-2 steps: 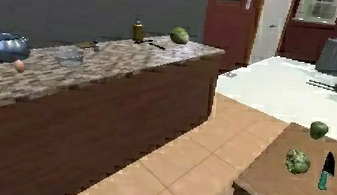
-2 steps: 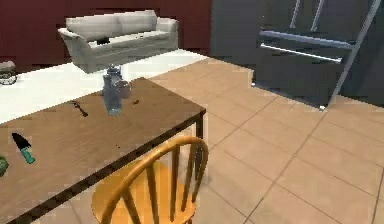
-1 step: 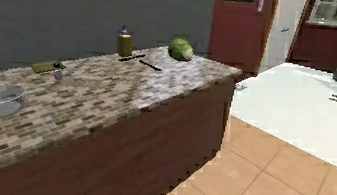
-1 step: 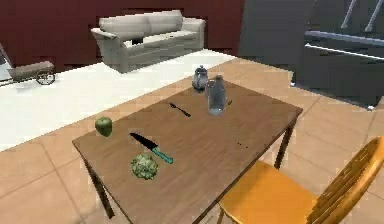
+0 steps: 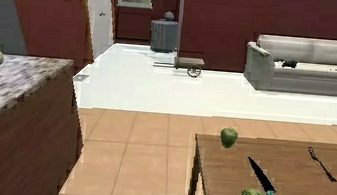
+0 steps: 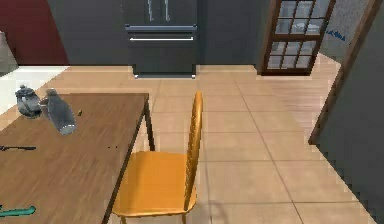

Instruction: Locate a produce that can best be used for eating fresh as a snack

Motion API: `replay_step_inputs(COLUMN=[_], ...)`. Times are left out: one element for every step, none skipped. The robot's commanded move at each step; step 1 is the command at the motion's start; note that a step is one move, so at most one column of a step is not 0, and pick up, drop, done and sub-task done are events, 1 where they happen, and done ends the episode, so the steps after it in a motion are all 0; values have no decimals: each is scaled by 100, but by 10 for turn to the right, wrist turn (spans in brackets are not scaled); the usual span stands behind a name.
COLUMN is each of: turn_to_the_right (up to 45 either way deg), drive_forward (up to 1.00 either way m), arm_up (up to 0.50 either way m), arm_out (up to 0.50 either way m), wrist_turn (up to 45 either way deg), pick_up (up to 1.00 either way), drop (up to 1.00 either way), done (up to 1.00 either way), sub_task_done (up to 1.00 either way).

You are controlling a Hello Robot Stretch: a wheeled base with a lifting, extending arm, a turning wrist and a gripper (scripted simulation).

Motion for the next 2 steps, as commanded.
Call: replay_step_inputs(turn_to_the_right=[180, 0], drive_forward=[0, 0], arm_up=[0, 0], arm_out=[0, 0], wrist_turn=[0, 0], pick_up=[0, 0], drop=[0, 0], done=[0, 100], sub_task_done=[0, 0])
